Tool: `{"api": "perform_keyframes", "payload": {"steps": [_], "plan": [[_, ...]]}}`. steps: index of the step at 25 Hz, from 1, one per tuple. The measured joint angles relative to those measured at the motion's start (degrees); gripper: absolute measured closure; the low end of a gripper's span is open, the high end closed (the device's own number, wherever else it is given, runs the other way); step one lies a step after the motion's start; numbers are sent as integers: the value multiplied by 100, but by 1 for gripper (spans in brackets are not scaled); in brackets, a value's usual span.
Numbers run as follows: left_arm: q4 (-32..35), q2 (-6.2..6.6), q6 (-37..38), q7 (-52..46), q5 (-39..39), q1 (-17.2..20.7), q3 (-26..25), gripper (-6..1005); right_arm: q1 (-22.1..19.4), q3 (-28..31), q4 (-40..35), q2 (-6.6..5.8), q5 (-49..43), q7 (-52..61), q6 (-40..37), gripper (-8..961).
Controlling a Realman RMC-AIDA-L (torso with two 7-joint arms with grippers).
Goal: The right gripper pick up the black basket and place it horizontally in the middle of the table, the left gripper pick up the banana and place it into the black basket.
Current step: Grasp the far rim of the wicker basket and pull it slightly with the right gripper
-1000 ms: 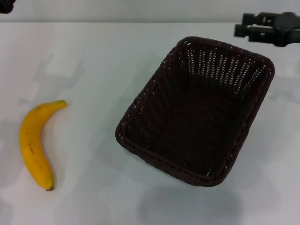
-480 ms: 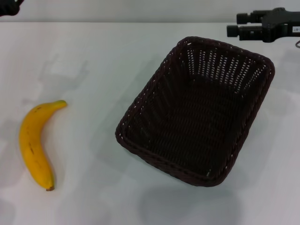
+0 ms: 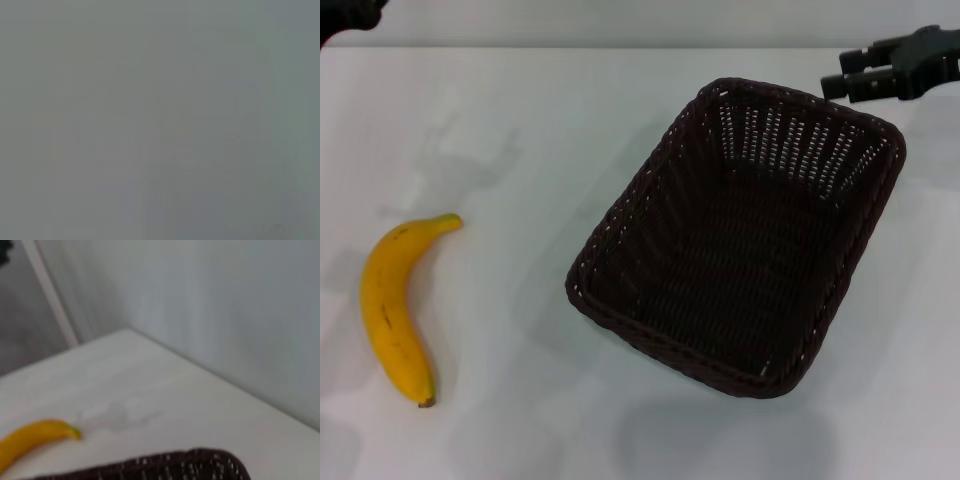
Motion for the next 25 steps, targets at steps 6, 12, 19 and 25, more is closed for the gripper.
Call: {"api": "perform_keyframes", "payload": {"steps": [6,12,19,25], "plan": [[-16,-1,4,0,-1,-20,51,122,-114,-1800,-1024,510,904,488,-14,367],[-16,4,-2,0,-1,2,78,122,-286,-2869,-1747,833,1551,887,50,364],[-15,8,-32,0,-1,41,80,122,-277,-2943,-1784,825,1692,1010,53,364],[-20,9,-35,0,0,61,81,122,-276,-3302,-1787,894,1702,1061,442,363]]}}
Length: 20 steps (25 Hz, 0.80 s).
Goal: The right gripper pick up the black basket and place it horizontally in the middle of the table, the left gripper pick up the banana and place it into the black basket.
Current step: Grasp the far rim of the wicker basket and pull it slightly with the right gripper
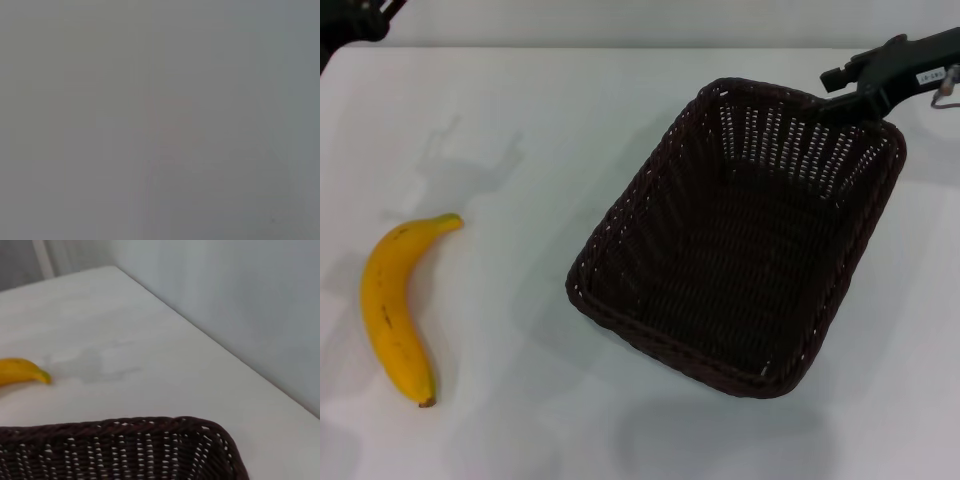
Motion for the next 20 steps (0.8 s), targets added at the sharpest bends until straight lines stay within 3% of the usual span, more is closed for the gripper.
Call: {"api": "perform_keyframes", "payload": {"steps": [4,20], "plan": [[0,0,-3,0,0,3,4,122,-4,-82,0,72,12,-7,231,363],[-53,0,-4,0,0,-30,23,123,-150,-233,79,157,7,4,388,362]]}}
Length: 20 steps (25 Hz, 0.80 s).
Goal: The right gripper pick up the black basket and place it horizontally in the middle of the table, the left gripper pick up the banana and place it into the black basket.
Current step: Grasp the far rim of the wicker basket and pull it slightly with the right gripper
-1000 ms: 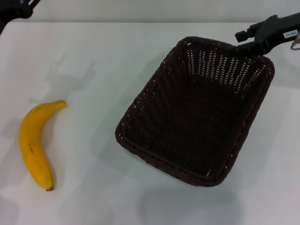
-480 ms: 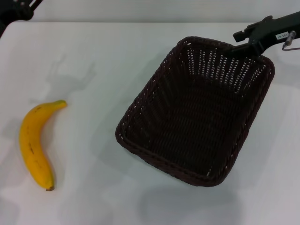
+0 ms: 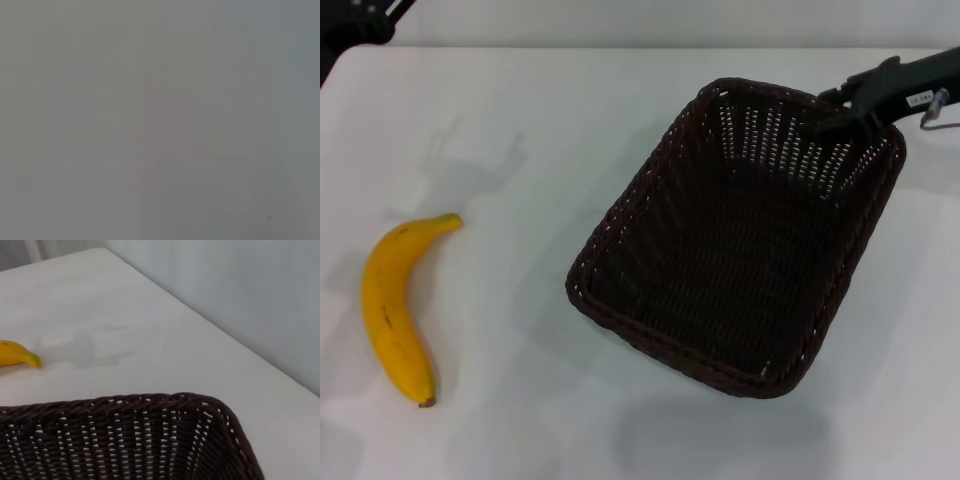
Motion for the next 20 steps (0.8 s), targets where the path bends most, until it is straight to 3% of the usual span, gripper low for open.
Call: {"api": "perform_keyframes", "payload": {"steps": [17,20], "plan": [[0,8,-4,0,0,-19,-27,123,-52,-313,-27,63,-10,311,2,369],[0,9,-3,0,0,-20,-33,123,-45,-319,-80,63,-3,353,11,407]]}}
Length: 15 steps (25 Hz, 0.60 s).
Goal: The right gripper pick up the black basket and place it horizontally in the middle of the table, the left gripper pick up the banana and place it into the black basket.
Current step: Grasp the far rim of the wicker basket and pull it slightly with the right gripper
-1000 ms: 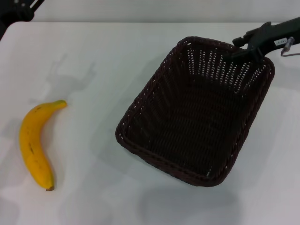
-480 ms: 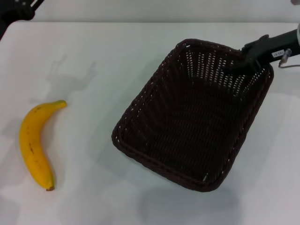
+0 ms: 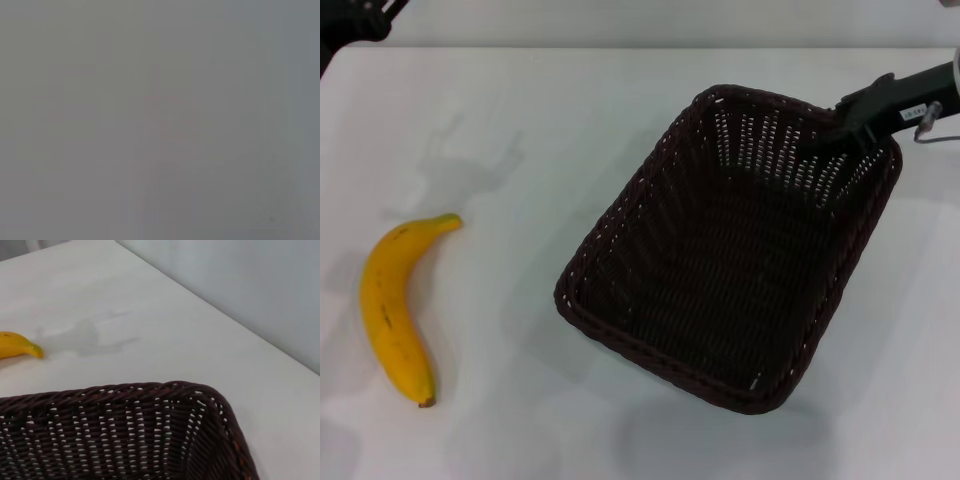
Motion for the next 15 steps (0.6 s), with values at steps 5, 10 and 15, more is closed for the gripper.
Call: {"api": "perform_keyframes", "payload": {"steps": [5,10,15], "plan": [[0,0,1,0,0,0,0,123,13,-283,-53,4,-14,92,19,577],[-5,0,8,0,0,0,0,123,19,-704,-122,9,8,186,100,712],[-8,0,4,0,0,7,0,123,-56,-783,-458,117,-40,282,74,751]]}}
